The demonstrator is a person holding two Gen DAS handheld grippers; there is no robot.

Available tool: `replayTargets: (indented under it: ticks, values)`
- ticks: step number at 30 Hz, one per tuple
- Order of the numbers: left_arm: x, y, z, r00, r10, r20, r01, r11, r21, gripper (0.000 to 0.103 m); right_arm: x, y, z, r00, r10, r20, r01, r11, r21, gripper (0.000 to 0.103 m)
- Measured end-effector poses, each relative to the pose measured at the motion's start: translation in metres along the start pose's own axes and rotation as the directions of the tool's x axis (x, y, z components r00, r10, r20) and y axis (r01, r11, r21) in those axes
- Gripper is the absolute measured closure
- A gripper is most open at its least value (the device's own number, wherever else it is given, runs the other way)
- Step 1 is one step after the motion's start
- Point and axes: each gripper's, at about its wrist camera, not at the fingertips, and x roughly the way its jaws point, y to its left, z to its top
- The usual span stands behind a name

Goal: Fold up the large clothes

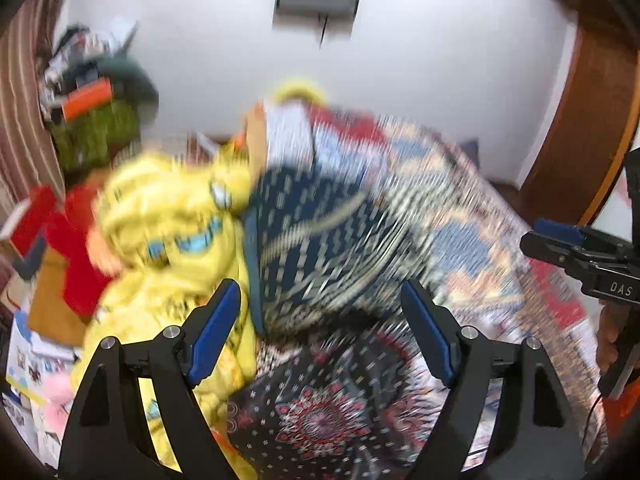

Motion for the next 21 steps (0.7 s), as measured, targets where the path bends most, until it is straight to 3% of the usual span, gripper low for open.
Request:
replayTargets:
  ticks: [3, 6, 12, 15, 18, 21]
  values:
    - [-0.051, -0.020, 0.016, 0.992, -0.016, 0.125, 0.011, 0.999, 0.033, 0.021, -0.048, 0.018, 0.009, 0.992, 0.014, 0.122, -0.012, 1.000, -0.014, 0.040]
    - [-0.102, -0.039, 0.023, 0.968, -0.044, 0.247, 0.029, 0.998, 0.064, 0.021, -0.093, 0.039, 0.012, 0.970, 0.042, 0.239, -0.034, 0.999, -0.038, 0.040]
    - [-0.183, -0.071, 0.014, 0.885, -0.037, 0.464, -0.005, 0.996, 0.088, 0.021, -0.156, 0.076, -0.006, 0.894, 0.033, 0.447, -0.003, 0.998, -0.066, 0.040]
    - [-0.204, -0.082, 0.002, 0.855, -0.008, 0.519, -0.041, 0.996, 0.083, 0.021, -0.166, 0.087, -0.017, 0.870, 0.000, 0.494, 0.032, 0.998, -0.056, 0.040]
    - [-0.216, -0.089, -0.012, 0.825, 0.048, 0.563, -0.100, 0.993, 0.063, 0.021, -0.166, 0.092, -0.021, 0.862, -0.024, 0.506, 0.060, 0.997, -0.054, 0.040]
    - [-0.221, -0.090, -0.019, 0.816, 0.058, 0.575, -0.105, 0.993, 0.050, 0.020, -0.162, 0.095, -0.023, 0.855, -0.065, 0.514, 0.109, 0.992, -0.056, 0.039]
